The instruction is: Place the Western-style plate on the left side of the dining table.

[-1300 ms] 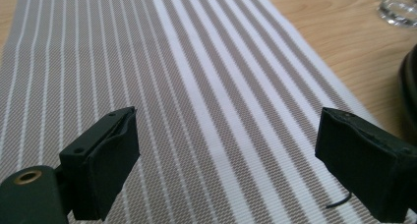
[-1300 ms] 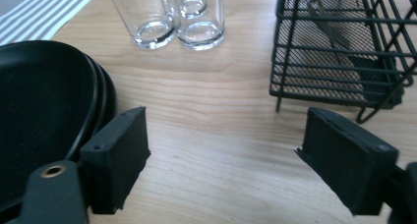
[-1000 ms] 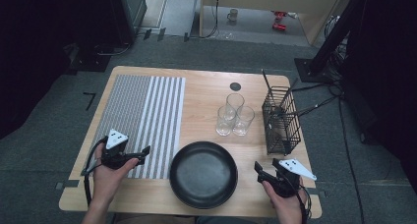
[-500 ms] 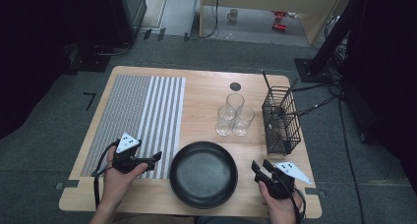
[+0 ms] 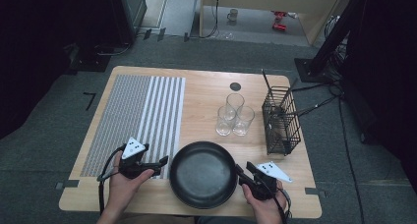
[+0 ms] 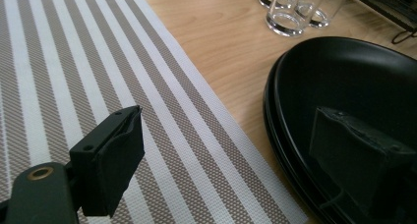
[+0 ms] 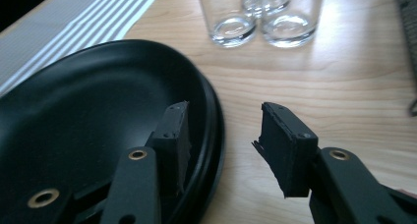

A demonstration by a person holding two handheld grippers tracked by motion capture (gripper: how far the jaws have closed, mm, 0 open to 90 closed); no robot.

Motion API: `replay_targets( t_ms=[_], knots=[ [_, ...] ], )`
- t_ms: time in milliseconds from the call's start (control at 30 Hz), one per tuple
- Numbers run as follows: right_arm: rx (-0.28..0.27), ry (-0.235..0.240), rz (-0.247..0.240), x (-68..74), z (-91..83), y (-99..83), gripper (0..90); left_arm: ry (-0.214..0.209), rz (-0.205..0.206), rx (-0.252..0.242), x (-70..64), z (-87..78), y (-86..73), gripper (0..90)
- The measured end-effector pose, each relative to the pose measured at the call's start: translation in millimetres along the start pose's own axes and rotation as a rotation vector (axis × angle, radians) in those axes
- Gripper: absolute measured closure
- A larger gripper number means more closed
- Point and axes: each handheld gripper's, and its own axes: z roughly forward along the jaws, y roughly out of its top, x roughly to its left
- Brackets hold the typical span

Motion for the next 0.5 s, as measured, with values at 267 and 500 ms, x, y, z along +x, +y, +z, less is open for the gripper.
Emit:
replay_targets(
  t_ms=[267,500],
  knots=[
    [-0.005,0.064,0.055,6.4,3.0,-5.4,60.8,-0.063,-0.019,0.024,-12.4,5.4,-6.7,14.0],
    [-0.014,0.036,0.038,14.5,7.3,-9.9,64.3,-0.109,-0.016,0.039,-24.2,10.7,-12.6,15.4]
  ],
)
